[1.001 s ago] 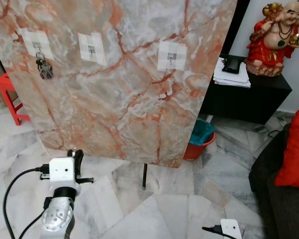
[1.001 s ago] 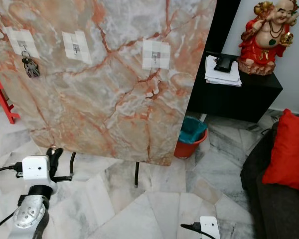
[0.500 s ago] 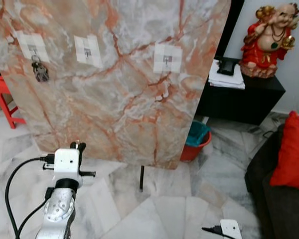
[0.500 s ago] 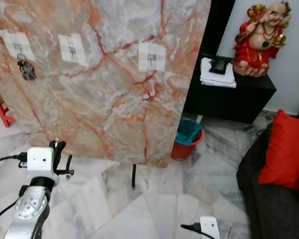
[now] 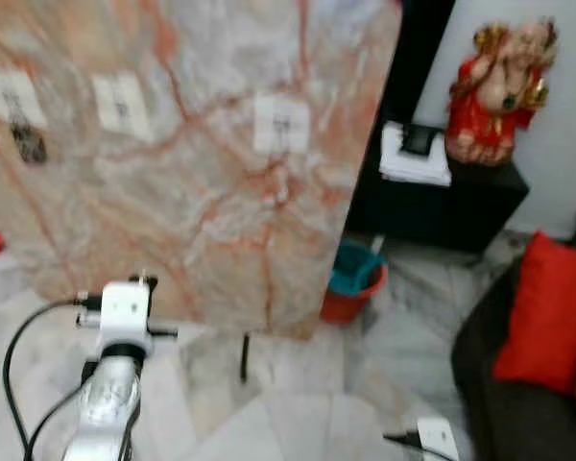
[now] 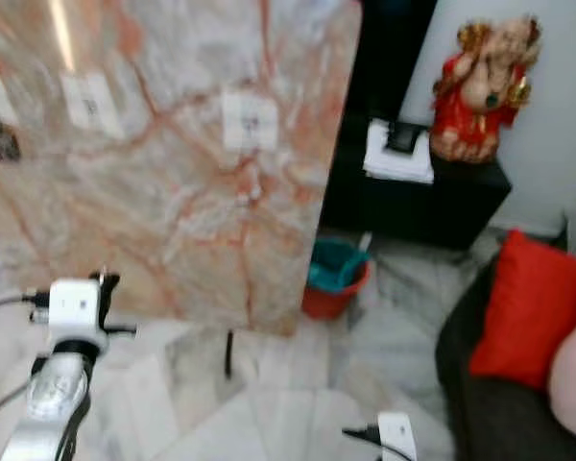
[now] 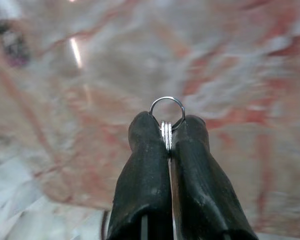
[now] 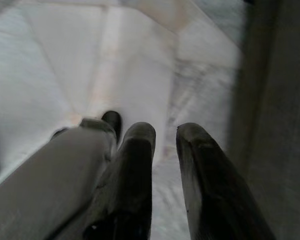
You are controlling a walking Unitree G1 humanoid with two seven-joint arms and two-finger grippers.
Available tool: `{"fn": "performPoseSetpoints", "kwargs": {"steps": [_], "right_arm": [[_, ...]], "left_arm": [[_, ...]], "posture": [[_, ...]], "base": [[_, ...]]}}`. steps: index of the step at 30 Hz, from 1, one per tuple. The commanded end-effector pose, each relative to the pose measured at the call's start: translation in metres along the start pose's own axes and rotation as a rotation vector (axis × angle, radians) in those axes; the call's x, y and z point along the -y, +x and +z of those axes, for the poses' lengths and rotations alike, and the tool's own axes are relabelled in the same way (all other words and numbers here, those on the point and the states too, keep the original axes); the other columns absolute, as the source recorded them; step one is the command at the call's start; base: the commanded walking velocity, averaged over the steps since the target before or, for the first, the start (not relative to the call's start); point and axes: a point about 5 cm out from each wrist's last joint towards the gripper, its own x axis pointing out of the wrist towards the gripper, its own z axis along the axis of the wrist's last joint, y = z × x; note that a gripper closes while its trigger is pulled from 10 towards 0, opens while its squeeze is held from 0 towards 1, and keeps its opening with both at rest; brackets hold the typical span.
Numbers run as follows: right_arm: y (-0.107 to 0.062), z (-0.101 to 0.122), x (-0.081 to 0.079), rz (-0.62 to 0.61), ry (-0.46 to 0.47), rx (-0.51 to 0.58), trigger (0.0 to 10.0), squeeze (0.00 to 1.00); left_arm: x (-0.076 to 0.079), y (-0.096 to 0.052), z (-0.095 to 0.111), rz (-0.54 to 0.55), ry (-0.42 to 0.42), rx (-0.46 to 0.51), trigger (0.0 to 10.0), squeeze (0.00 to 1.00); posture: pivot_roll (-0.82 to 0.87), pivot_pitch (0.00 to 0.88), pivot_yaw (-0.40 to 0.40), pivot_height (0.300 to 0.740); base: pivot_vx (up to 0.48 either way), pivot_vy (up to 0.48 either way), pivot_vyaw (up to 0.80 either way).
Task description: Hang keys on a hook
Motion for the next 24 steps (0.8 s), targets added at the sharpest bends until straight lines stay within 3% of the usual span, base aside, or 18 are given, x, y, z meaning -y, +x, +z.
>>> {"fn": "performPoseSetpoints", "kwargs": {"steps": [1,19,24], "right_arm": [[-0.001,-0.002,0.011,-0.028,0.002,-0.004,10.0,0.0],[0.0,-0.002,0.009,-0.027,0.011,-0.004,10.0,0.0],[0.0,-0.003,0.008,-0.025,0.01,-0.004,10.0,0.0]], "left_arm": [[0.01,-0.001,0.002,-0.042,-0.008,0.001,10.0,0.0],[0.017,0.002,0.026,-0.136,0.006,0.102,10.0,0.0],[0.017,0.004,0.033,-0.118,-0.073,0.122,10.0,0.0]], "posture": [[0.04,0.007,-0.124,0.74],[0.04,0.01,-0.111,0.74],[0.05,0.01,-0.112,0.74]], "base": [[0.0,-0.266,0.0],[0.0,0.0,0.0],[0.0,0.0,0.0]]}}
